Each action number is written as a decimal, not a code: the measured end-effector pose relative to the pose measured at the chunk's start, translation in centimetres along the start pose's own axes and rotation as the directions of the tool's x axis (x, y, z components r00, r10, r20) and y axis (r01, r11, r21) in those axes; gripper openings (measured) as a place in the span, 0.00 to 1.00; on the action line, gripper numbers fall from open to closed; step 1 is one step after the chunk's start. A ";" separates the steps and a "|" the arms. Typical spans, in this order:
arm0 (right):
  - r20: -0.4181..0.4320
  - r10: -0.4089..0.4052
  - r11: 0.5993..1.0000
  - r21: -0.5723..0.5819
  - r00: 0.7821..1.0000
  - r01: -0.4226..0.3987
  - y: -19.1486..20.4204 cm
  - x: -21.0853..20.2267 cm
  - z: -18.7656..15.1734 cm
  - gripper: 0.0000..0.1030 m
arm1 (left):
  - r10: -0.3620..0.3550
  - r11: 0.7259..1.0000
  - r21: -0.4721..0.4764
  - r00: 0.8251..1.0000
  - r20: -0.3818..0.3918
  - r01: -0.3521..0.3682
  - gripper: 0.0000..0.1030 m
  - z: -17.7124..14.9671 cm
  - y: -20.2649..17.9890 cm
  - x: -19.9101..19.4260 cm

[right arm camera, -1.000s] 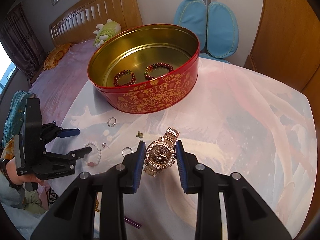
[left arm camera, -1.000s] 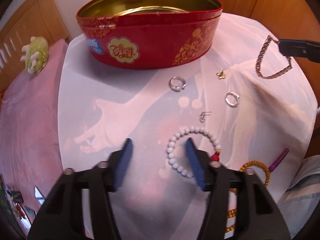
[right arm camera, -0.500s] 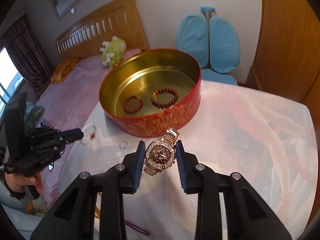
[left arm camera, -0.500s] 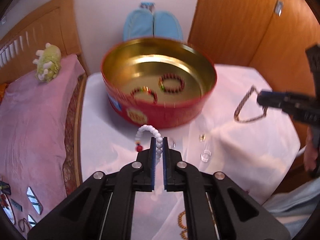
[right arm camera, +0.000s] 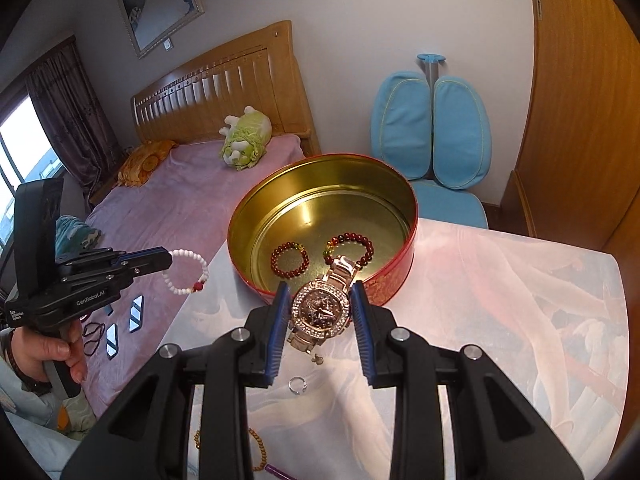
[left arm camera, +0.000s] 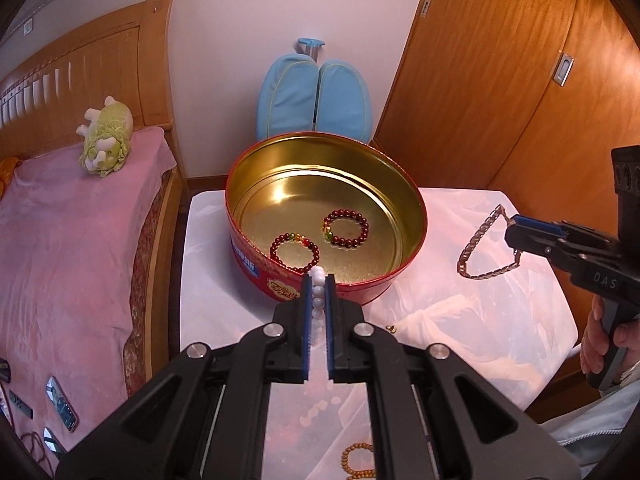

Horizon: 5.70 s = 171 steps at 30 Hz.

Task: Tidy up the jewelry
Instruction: 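Grasp the white bead bracelet with the left tool and carry both items over the tin, then lower the white bracelet and watch into the tin and open both tools, then withdraw both tools from the tin toward the rings on the table, then grasp the open silver ring with the right tool while the left tool grasps a small silver earring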

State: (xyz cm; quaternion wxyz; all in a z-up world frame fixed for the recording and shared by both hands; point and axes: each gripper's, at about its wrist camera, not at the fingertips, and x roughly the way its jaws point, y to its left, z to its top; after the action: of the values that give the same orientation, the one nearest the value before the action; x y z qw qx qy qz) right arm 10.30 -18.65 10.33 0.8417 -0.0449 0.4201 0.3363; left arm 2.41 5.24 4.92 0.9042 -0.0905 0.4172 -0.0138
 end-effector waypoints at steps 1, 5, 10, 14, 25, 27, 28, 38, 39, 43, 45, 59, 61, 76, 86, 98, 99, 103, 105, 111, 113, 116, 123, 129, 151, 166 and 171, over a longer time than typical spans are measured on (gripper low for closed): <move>-0.002 0.001 1.000 0.002 1.000 -0.001 0.0 0.1 0.1 0.31 | -0.002 1.000 0.003 1.000 -0.001 0.002 0.06 0.1 0.0 0.0; -0.005 0.000 1.000 0.007 1.000 0.000 -0.1 0.3 0.1 0.31 | -0.003 1.000 0.010 1.000 -0.002 0.003 0.06 0.4 0.2 0.0; -0.009 -0.003 1.000 0.007 1.000 0.003 -0.2 0.7 0.4 0.31 | -0.007 1.000 0.009 1.000 0.000 0.007 0.06 0.8 0.5 0.1; -0.006 -0.003 1.000 0.008 1.000 0.003 -0.3 1.0 1.1 0.31 | -0.015 1.000 0.016 1.000 0.004 0.015 0.06 1.6 0.7 0.3; -0.009 0.013 1.000 -0.006 1.000 -0.013 -0.4 3.8 3.7 0.31 | -0.029 0.999 0.039 1.000 0.012 0.028 0.06 5.0 0.9 2.2; -0.013 0.013 1.000 -0.005 1.000 -0.013 -0.6 4.4 4.3 0.31 | -0.031 0.999 0.045 0.999 0.008 0.031 0.06 5.5 1.0 2.9; -0.013 0.012 1.000 -0.002 1.000 -0.012 -0.7 4.7 4.3 0.31 | -0.034 0.998 0.045 0.999 0.007 0.034 0.06 5.8 1.0 3.3; -0.037 0.016 1.000 -0.001 0.999 -0.016 -1.9 7.8 7.5 0.31 | -0.052 0.996 0.068 0.998 -0.045 0.054 0.06 7.5 1.1 7.2; -0.045 0.021 1.000 0.002 0.999 -0.021 -2.1 8.2 7.8 0.31 | -0.051 0.996 0.071 0.997 -0.052 0.054 0.06 7.6 1.1 7.5; -0.076 0.040 0.999 0.014 0.996 -0.039 -2.8 9.9 8.9 0.31 | -0.046 0.995 0.085 0.995 -0.088 0.054 0.06 7.9 1.3 9.0; -0.093 0.042 0.999 0.015 0.995 -0.041 -3.0 10.9 9.5 0.31 | -0.038 0.993 0.103 0.993 -0.111 0.050 0.06 8.0 1.2 9.9; -0.248 0.010 1.000 0.024 0.969 -0.004 -4.3 17.7 9.5 0.31 | 0.007 0.992 0.126 0.974 -0.228 0.023 0.06 6.6 1.8 14.5; -0.257 0.002 1.000 0.017 0.966 0.002 -4.3 18.1 9.3 0.31 | 0.011 0.992 0.128 0.972 -0.234 0.019 0.06 6.6 1.8 14.7; -0.286 -0.002 1.000 0.012 0.958 0.005 -4.4 19.1 8.3 0.31 | 0.017 0.989 0.149 0.965 -0.260 0.023 0.06 5.8 1.2 15.5; -0.295 -0.001 1.000 0.009 0.956 0.004 -4.3 19.4 8.1 0.32 | 0.021 0.989 0.148 0.964 -0.264 0.019 0.06 5.7 1.2 15.6; -0.285 -0.019 0.999 -0.036 0.958 0.010 -3.5 19.2 8.1 0.45 | 0.118 0.971 0.229 0.969 -0.215 -0.067 0.53 5.8 0.0 14.9; -0.255 -0.014 0.999 -0.034 0.967 0.006 -3.5 18.7 8.4 0.64 | 0.134 0.967 0.242 0.972 -0.193 -0.085 0.80 5.8 -0.3 14.5; -0.160 -0.001 0.999 -0.047 0.987 -0.007 -2.9 17.0 8.8 0.80 | 0.132 0.961 0.263 0.979 -0.155 -0.088 0.80 5.6 -0.6 13.4; -0.161 -0.007 0.998 -0.069 0.987 -0.004 -2.4 16.8 8.8 0.84 | 0.137 0.961 0.261 0.978 -0.160 -0.092 0.80 5.4 -0.5 13.4; -0.167 -0.010 0.996 -0.089 0.986 -0.005 -1.5 16.5 8.3 0.89 | 0.130 0.972 0.217 0.976 -0.176 -0.090 0.80 5.2 0.1 12.8; -0.177 -0.007 0.997 -0.081 0.984 -0.007 -1.4 16.4 8.2 0.89 | 0.135 0.975 0.199 0.976 -0.171 -0.099 0.80 4.9 0.4 12.3; -0.174 -0.011 0.998 -0.058 0.985 0.001 -1.4 15.6 7.8 0.89 | 0.130 0.981 0.166 0.977 -0.170 -0.101 0.80 4.4 0.8 11.5; -0.117 0.035 0.999 0.040 0.993 -0.030 -2.1 12.2 6.4 0.90 | 0.117 0.992 0.061 0.982 -0.145 -0.109 0.80 2.4 2.5 8.9; -0.100 0.033 0.996 0.080 0.994 -0.025 -2.6 10.0 4.2 0.90 | 0.139 0.990 0.001 0.970 -0.199 -0.142 0.80 -0.7 4.1 8.1; -0.280 0.024 0.995 0.099 0.960 0.004 -2.2 8.2 -5.0 0.90 | 0.059 0.998 -0.004 0.944 -0.325 -0.063 0.80 -10.6 2.2 5.8; -0.331 0.013 0.990 -0.126 0.943 -0.058 2.2 10.1 -10.5 0.89 | 0.026 0.978 0.207 0.966 -0.258 0.029 0.80 -10.7 -3.0 10.4; -0.315 -0.017 0.983 -0.178 0.949 -0.041 2.6 11.2 -11.1 0.79 | 0.029 0.967 0.250 0.964 -0.264 0.039 0.80 -10.8 -2.9 11.6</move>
State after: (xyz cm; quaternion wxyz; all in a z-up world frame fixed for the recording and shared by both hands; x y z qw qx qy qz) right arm 5.93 -14.68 -4.55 0.7541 -0.1722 0.5168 0.3669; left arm 1.96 -0.43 -10.19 0.8442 0.0274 0.5291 -0.0812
